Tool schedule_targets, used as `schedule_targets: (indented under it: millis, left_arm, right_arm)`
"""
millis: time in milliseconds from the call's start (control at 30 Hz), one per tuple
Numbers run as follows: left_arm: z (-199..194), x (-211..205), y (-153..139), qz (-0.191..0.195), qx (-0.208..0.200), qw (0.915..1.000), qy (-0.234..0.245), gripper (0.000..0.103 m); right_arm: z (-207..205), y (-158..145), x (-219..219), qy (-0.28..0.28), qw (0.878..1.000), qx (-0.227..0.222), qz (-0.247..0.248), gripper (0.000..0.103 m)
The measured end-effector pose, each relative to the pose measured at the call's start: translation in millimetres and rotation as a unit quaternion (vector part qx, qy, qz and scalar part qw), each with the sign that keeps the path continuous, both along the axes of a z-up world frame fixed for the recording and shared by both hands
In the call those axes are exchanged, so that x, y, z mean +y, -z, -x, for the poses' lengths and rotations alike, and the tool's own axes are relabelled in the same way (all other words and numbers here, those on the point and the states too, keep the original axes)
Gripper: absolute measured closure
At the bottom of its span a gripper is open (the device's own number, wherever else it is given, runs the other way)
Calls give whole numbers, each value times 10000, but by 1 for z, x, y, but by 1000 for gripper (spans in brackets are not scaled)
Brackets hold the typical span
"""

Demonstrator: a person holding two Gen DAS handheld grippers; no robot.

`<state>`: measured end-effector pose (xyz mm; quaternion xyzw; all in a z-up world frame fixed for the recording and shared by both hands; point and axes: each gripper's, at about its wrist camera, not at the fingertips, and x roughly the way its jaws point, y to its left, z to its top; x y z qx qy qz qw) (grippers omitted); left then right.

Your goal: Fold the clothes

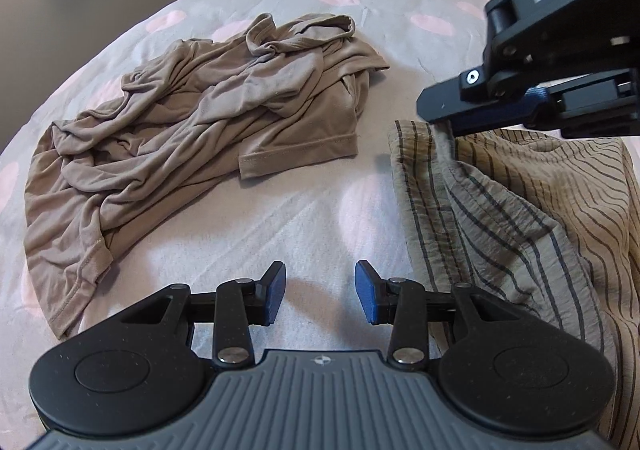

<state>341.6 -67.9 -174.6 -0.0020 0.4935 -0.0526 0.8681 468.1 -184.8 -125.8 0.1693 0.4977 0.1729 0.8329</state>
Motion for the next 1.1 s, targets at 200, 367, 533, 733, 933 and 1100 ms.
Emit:
schedule_targets:
  millis: [200,367,533,733,933,1100]
  left_arm:
    - [2,3,-8,346,-73,9994,-51,67]
    - [7,4,-17,414,-189,9989,-73,67]
    - [19,-6,-28,363,-268,9988,210,67]
    - [34,-23,-31,356,-163,9966,721,66]
    - [35,-21,-31,755,-48,9949,668,54]
    - [30,-22,-27,669,19,9964,528,53]
  right_arm:
    - [38,-26,-20,32,9996,-214,205,73]
    - [80,-43,-33,17,9986,-329,405,72]
    - [148,-43,-36,-107,9976,-332,591,72]
    - [234,-25,-32,-246,9953,-321,875,72]
    - [309,1,-26,-306,9894,-315,1384,67]
    - [341,19,-26,-223,9884,-183,1490,67]
